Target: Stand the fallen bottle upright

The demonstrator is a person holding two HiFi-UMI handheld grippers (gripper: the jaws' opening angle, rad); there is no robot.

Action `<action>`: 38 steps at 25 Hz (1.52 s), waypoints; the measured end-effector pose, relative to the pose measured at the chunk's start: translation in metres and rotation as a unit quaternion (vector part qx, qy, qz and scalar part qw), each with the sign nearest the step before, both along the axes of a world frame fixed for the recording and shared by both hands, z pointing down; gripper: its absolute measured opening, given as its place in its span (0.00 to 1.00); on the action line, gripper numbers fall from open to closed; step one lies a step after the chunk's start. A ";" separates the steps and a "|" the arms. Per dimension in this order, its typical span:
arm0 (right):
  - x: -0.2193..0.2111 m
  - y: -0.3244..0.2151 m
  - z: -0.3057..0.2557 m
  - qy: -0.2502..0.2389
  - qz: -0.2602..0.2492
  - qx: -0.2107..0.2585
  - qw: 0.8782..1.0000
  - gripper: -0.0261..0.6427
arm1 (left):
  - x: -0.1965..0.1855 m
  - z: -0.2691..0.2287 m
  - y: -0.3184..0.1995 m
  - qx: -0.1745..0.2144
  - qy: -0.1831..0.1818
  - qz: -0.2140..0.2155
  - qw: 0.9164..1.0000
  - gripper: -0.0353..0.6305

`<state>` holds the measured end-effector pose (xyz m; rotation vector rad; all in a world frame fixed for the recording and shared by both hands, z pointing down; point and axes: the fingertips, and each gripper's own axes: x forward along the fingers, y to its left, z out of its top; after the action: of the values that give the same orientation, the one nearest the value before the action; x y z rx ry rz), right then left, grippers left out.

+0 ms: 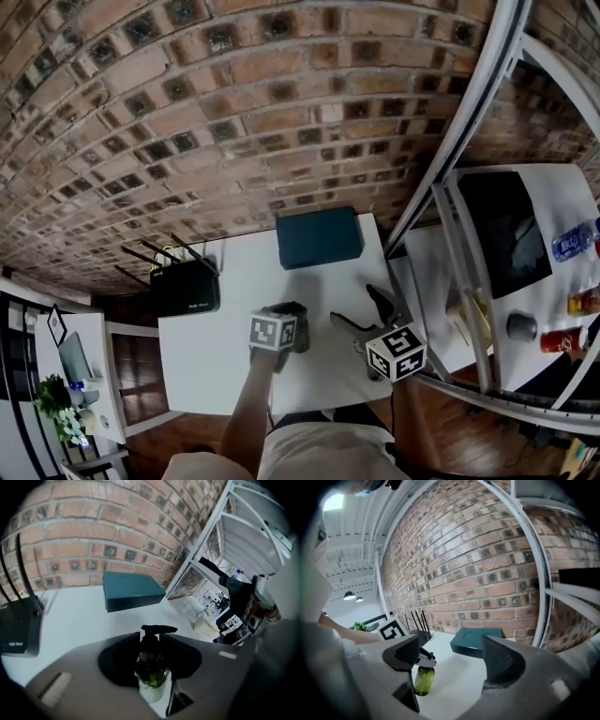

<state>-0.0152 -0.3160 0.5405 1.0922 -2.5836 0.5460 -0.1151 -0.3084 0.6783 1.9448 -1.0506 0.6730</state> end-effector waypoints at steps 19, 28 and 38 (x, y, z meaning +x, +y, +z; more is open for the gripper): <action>-0.025 0.057 -0.046 -0.010 -0.095 0.077 0.992 0.64 | 0.006 -0.013 0.090 0.217 -0.093 -0.067 0.969 0.37; -0.016 0.089 -0.026 -0.043 -0.093 0.056 0.993 0.64 | -0.013 -0.048 0.141 0.233 -0.082 -0.153 0.957 0.57; -0.014 0.215 -0.073 -0.053 -0.041 0.132 0.989 0.64 | -0.069 -0.186 0.272 0.379 -0.101 -0.256 0.884 0.57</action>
<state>-0.0295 -0.1005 0.4679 1.0548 -2.8401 0.2528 -0.1845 -0.0366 0.4922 2.0810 -2.0988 0.1560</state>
